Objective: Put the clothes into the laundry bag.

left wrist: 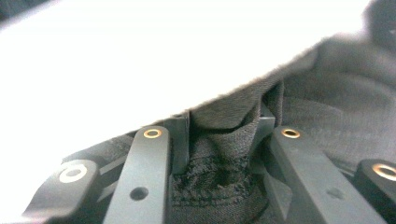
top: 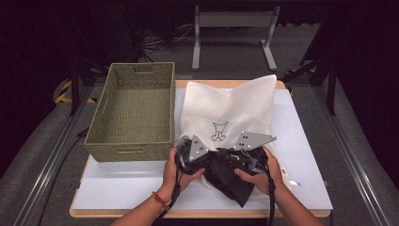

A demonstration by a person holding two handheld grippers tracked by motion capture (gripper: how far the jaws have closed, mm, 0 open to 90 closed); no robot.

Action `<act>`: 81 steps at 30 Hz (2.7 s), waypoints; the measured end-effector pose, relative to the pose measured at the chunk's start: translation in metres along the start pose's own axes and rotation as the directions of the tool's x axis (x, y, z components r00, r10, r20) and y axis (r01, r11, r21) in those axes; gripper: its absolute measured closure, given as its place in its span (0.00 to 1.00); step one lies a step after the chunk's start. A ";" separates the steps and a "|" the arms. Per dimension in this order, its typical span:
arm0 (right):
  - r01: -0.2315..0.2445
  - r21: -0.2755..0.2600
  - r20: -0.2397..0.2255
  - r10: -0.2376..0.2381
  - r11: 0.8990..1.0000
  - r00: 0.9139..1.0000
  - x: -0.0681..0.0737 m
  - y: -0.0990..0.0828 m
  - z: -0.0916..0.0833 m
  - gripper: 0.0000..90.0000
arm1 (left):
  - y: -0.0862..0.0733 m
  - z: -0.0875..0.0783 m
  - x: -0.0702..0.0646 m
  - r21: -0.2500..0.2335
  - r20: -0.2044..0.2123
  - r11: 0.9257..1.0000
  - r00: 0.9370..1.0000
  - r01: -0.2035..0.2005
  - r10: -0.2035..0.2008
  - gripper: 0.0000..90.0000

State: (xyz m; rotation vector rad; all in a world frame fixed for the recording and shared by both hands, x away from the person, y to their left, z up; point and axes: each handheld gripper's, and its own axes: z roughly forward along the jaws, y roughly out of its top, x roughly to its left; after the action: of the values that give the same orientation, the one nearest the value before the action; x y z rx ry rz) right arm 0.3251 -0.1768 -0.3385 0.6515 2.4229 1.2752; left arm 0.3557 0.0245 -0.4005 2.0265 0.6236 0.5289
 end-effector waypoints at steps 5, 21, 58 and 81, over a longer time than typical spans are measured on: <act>0.001 0.019 0.022 -0.002 1.000 1.000 -0.002 -0.003 0.002 0.97 | 0.000 0.008 0.001 -0.009 -0.006 1.000 1.000 -0.017 0.017 0.77; 0.025 0.055 0.029 -0.027 0.998 0.999 -0.003 -0.015 0.000 0.97 | -0.044 -0.071 0.016 0.012 0.150 0.999 0.988 -0.041 0.039 0.25; -0.019 -0.045 -0.032 0.018 0.999 0.999 0.003 -0.006 -0.006 0.97 | -0.016 0.012 0.004 -0.048 0.220 0.997 0.973 -0.056 0.065 0.91; 0.017 0.050 -0.022 -0.016 0.999 1.000 0.001 -0.021 -0.001 0.96 | -0.026 -0.007 0.015 -0.010 0.214 0.998 0.974 -0.067 0.067 0.56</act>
State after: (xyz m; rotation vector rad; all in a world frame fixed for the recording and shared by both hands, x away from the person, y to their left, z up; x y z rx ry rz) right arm 0.3183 -0.1871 -0.3552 0.6337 2.4792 1.2250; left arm 0.3579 0.0500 -0.4181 2.0736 0.4250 0.3434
